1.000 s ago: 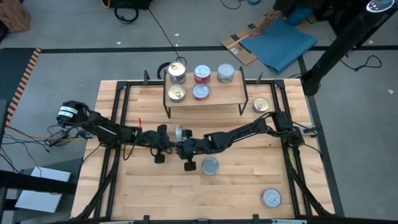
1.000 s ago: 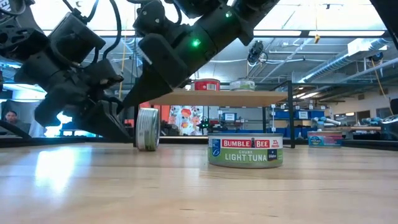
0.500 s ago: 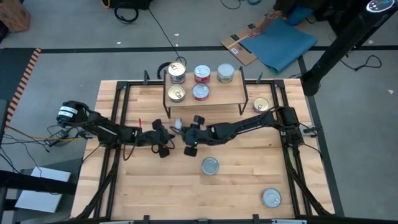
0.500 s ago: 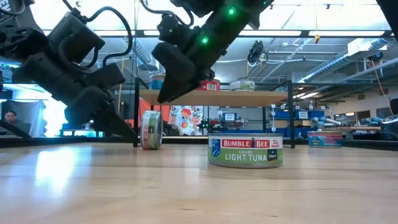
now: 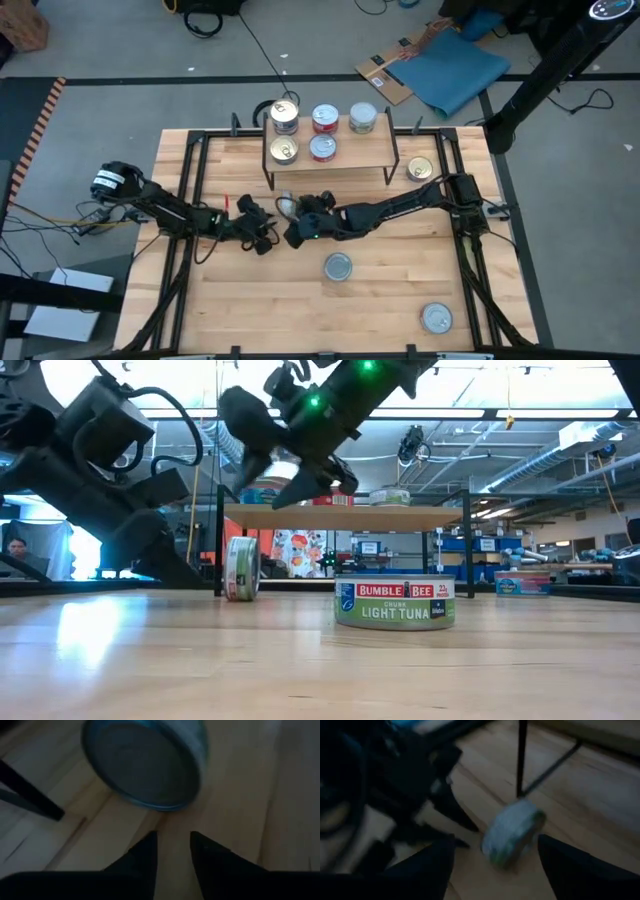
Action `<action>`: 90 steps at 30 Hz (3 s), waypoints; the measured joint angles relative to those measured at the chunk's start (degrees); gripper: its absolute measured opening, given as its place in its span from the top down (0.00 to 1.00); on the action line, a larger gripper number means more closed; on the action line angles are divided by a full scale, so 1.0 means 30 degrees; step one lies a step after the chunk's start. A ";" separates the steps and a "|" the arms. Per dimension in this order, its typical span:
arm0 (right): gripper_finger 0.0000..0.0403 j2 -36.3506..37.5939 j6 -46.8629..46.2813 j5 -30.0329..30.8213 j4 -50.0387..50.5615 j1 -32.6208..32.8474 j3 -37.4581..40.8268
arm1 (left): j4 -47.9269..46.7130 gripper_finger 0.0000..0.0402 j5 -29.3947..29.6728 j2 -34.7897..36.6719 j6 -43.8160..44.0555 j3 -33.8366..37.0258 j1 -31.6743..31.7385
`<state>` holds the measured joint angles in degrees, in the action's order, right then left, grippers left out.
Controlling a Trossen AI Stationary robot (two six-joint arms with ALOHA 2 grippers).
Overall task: Stack canned seafood by type on shelf
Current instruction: Put the green tuna can on the shelf
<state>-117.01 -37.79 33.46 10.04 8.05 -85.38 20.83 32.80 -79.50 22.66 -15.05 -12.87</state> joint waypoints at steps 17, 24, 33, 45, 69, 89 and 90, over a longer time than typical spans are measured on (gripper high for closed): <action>0.21 -0.1690 -0.2072 -0.0614 -0.2160 -0.0220 -0.0189 | -0.0413 0.59 0.2185 0.0015 0.2972 0.1071 -0.1754; 0.22 -0.2572 -0.2423 -0.1818 -0.2576 -0.0418 -0.0287 | 0.0131 0.59 0.2185 0.0007 0.3158 0.1267 -0.1878; 0.37 -0.2535 -0.0515 -0.1723 -0.2309 -0.0957 -0.0291 | 0.0571 0.59 0.2142 0.0007 0.3010 0.1260 -0.1878; 0.65 -0.2512 0.3726 -0.3302 -0.2321 -0.1390 -0.0291 | 0.0730 0.59 0.2097 0.0007 0.2542 0.1260 -0.2294; 0.65 0.7306 0.5056 -0.2383 0.8994 -0.1441 -0.0284 | 0.7154 0.59 0.2841 0.0007 -0.2518 0.1253 -0.3641; 0.65 1.4274 0.3118 -0.0731 1.6518 -0.4468 -0.0291 | 0.8527 0.59 0.2921 0.0000 -0.5986 0.1253 -0.3626; 0.65 1.4386 0.3147 -0.0925 1.6593 -0.4726 -0.0254 | 0.8534 0.59 0.2921 0.0000 -0.5989 0.1253 -0.3626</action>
<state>-73.85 -28.35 30.69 59.81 -6.13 -86.15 46.44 41.56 -79.50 4.69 -11.29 -23.75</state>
